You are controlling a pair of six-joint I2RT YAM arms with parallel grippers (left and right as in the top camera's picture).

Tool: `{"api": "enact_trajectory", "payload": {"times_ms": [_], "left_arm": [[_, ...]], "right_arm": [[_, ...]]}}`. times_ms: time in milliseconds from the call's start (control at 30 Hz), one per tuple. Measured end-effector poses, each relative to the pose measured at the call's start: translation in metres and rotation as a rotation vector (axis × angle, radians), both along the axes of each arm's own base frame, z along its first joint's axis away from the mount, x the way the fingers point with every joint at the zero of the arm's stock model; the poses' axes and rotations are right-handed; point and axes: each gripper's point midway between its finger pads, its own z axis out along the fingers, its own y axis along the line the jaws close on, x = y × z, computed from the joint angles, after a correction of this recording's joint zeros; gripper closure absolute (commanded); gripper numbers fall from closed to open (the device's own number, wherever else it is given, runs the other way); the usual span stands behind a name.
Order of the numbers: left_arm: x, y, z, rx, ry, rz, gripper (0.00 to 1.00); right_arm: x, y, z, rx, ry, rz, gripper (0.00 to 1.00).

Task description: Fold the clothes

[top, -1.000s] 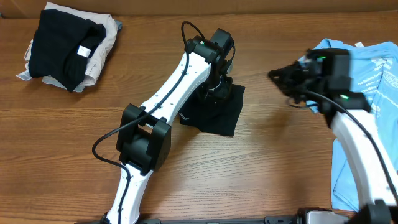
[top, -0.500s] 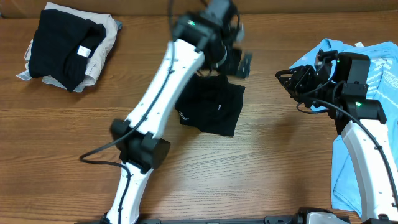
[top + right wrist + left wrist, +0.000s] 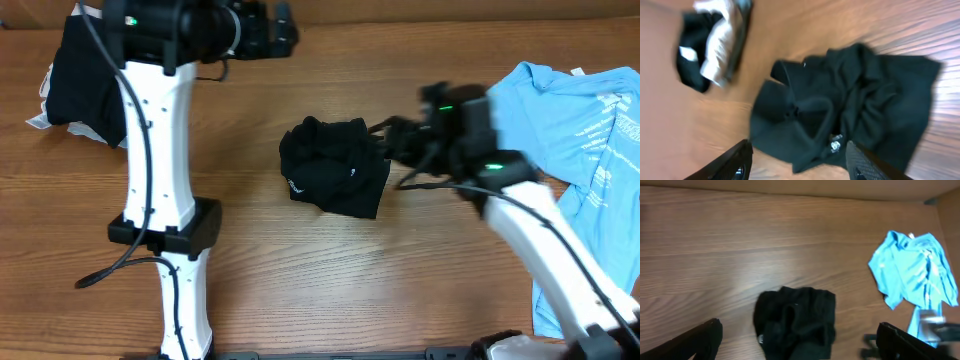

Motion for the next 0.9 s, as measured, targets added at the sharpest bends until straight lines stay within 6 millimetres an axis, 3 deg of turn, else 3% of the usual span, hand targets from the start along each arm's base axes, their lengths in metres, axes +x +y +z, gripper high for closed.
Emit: {"api": "enact_trajectory", "payload": {"times_ms": [100,167,300,400,633,800,900], "left_arm": [[0.003,0.007,-0.004,0.025,0.003,0.016,0.00],[0.004,0.010,-0.009,0.049,0.013,0.023,0.00],[0.007,0.016,-0.024,0.087,0.054,0.039,0.00],[0.007,0.018,-0.038,0.109,0.099,0.043,0.00],[0.005,0.020,-0.069,0.147,0.199,0.033,0.00],[0.005,0.027,-0.080,0.193,0.224,0.039,0.00],[0.007,0.032,-0.081,0.221,0.220,0.054,0.00]], "right_arm": [[0.002,0.025,-0.034,-0.079,0.019,0.024,0.40],[0.004,0.031,-0.056,-0.124,0.038,0.025,0.53],[0.007,0.026,-0.092,-0.190,0.105,-0.020,0.80],[0.005,0.017,-0.107,-0.234,0.146,-0.051,0.96],[-0.011,-0.019,-0.126,-0.322,0.278,-0.147,0.96],[-0.021,-0.059,-0.135,-0.363,0.395,-0.231,0.96],[-0.022,-0.076,-0.136,-0.361,0.426,-0.249,0.74]]}}
